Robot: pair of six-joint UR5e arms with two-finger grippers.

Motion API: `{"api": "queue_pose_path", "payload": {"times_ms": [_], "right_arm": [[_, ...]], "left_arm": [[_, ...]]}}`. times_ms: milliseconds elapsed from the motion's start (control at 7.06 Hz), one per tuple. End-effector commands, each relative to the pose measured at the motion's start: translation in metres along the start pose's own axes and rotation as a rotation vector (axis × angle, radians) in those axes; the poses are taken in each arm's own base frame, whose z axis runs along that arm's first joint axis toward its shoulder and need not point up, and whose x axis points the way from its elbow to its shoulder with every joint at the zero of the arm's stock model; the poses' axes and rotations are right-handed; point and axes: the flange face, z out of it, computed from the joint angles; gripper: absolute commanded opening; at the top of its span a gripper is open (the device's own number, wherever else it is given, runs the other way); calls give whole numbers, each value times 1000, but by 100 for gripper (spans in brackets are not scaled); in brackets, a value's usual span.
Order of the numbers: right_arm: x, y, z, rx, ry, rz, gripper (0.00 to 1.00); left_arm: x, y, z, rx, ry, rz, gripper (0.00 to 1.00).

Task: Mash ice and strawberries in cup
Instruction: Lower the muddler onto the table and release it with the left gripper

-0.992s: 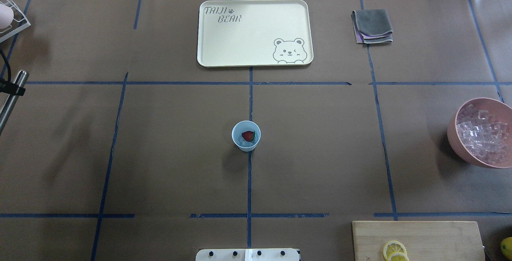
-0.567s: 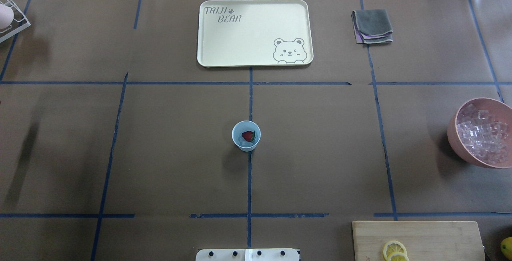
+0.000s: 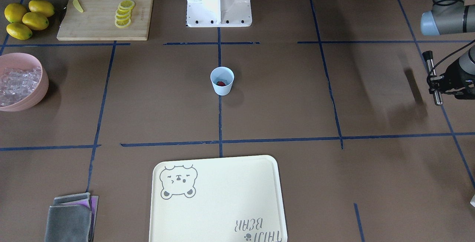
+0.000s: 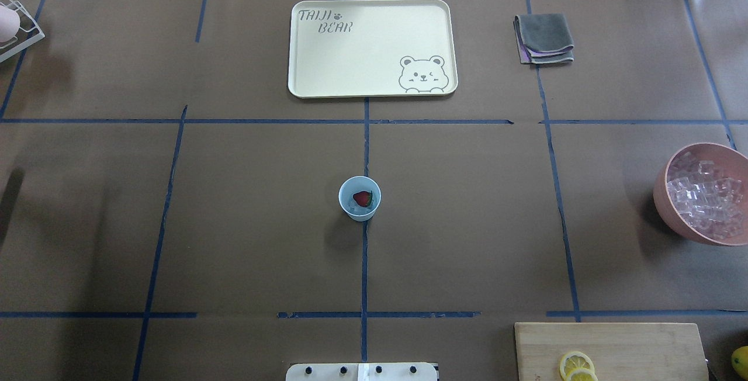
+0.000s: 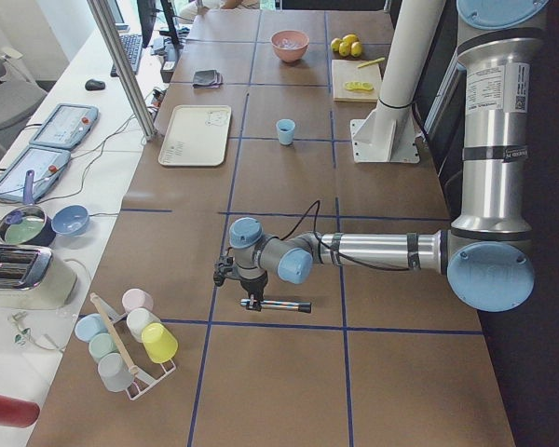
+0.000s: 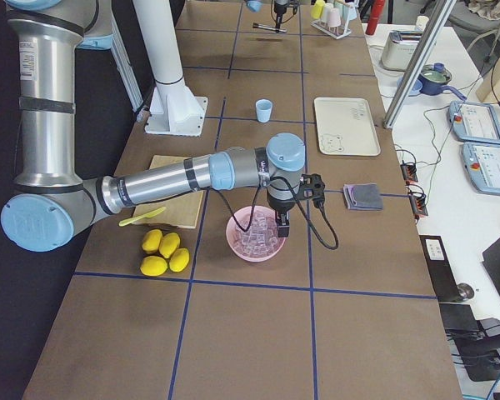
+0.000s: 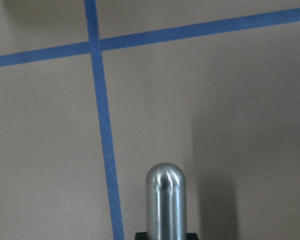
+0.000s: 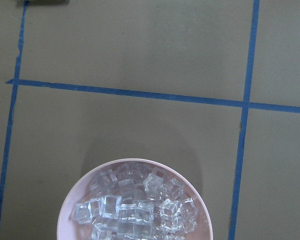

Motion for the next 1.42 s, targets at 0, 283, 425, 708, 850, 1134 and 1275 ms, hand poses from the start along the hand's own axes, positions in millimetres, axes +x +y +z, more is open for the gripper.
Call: {"api": "queue_pose_path", "payload": {"times_ms": [0,283,425,708,850,1134,1275], "right_arm": [[0,0,0,0,0,-1,100],[-1,0,-1,0,0,3,100],[1,1,0,-4,0,7,100],[0,1,1,-8,-13,11,100],[-1,1,1,-8,-22,9,100],[-1,3,1,-9,-22,11,100],[-1,3,1,-8,-24,9,100]], "left_arm": [[4,-8,8,-7,-1,-15,8],[10,-11,9,-7,3,-18,9],[10,-11,11,-11,1,-18,12],[11,-10,14,-17,0,-15,38],[12,-10,15,-19,0,-12,81],[13,-10,15,-18,2,-6,99],[18,-12,8,-3,7,2,99]]}}
